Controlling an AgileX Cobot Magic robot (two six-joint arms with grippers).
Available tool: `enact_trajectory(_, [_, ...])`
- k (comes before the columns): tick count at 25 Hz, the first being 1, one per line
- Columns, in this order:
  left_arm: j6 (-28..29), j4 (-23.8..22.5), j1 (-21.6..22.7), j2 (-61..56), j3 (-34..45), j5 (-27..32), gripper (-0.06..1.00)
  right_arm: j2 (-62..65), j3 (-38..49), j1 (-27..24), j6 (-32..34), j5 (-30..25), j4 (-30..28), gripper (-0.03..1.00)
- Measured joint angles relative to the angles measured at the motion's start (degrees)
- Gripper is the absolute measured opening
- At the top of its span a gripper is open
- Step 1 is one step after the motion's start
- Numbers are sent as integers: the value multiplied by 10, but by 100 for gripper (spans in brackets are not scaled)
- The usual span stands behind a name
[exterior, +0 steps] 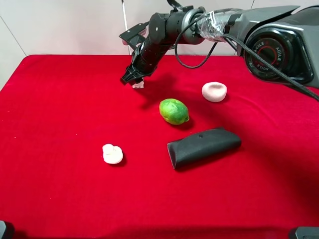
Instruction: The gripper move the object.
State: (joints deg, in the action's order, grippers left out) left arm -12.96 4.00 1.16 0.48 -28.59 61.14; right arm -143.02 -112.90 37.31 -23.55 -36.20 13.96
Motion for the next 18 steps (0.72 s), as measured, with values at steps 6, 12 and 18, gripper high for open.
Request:
enact_trajectory(6, [0,0,0,0,0,0,88,21,0,0,0,-24,2,36])
enact_trajectory(12, [0,0,0,0,0,0,88,52,0,0,0,-64,4,36])
enact_trajectory(18, [0,0,0,0,0,0,88,87,11,0,0,-102,4,36])
